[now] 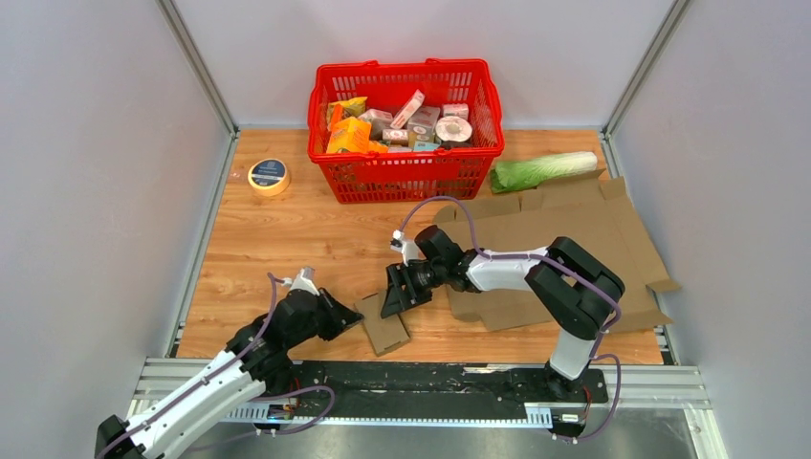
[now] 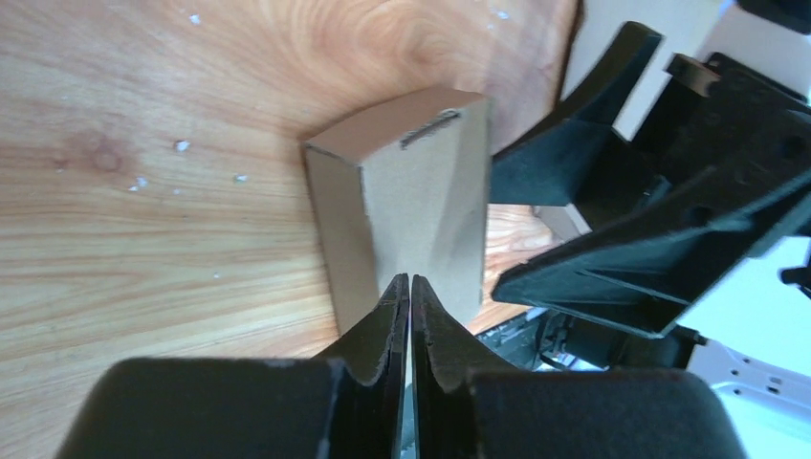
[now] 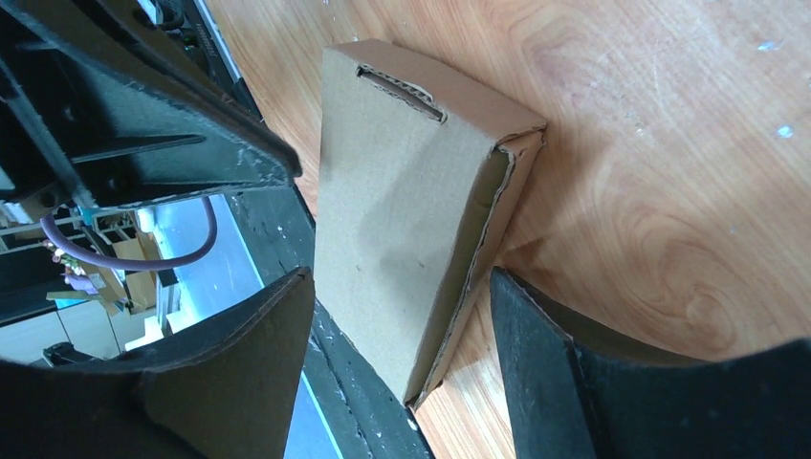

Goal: Fold the paper box

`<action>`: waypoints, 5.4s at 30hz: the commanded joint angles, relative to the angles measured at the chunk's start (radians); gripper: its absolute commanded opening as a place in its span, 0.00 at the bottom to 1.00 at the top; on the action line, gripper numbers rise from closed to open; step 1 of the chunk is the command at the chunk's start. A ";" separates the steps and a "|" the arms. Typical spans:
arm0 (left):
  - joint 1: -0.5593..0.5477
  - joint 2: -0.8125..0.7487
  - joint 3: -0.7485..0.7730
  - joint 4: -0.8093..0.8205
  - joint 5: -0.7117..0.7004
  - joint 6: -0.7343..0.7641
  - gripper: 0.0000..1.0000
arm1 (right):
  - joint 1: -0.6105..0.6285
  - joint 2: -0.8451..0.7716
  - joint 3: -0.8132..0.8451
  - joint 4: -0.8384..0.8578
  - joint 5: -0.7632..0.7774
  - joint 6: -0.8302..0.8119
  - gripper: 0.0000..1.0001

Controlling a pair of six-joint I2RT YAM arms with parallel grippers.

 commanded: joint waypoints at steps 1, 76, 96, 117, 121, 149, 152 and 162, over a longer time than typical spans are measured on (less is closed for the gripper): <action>0.004 -0.073 -0.093 -0.306 -0.019 -0.002 0.10 | -0.006 0.016 0.004 0.056 -0.018 0.015 0.71; 0.004 0.030 -0.147 -0.170 -0.062 -0.010 0.13 | 0.013 0.064 -0.056 0.256 -0.069 0.199 0.66; 0.004 0.089 -0.017 -0.277 -0.146 0.093 0.48 | 0.017 -0.005 -0.087 0.195 0.022 0.184 0.62; 0.004 0.171 -0.086 -0.214 -0.109 0.062 0.06 | -0.004 -0.016 -0.131 0.248 0.022 0.221 0.67; 0.004 0.212 -0.069 -0.209 -0.108 0.065 0.00 | -0.004 -0.035 -0.133 0.242 0.026 0.222 0.68; 0.004 0.316 -0.041 0.216 0.075 0.118 0.42 | -0.006 -0.091 -0.085 0.112 0.014 0.203 0.43; 0.004 0.478 -0.005 0.365 0.099 0.125 0.41 | -0.007 -0.078 -0.027 0.094 -0.005 0.208 0.42; 0.015 0.547 0.254 0.193 -0.045 0.203 0.53 | -0.105 0.015 0.193 -0.247 0.072 0.070 0.55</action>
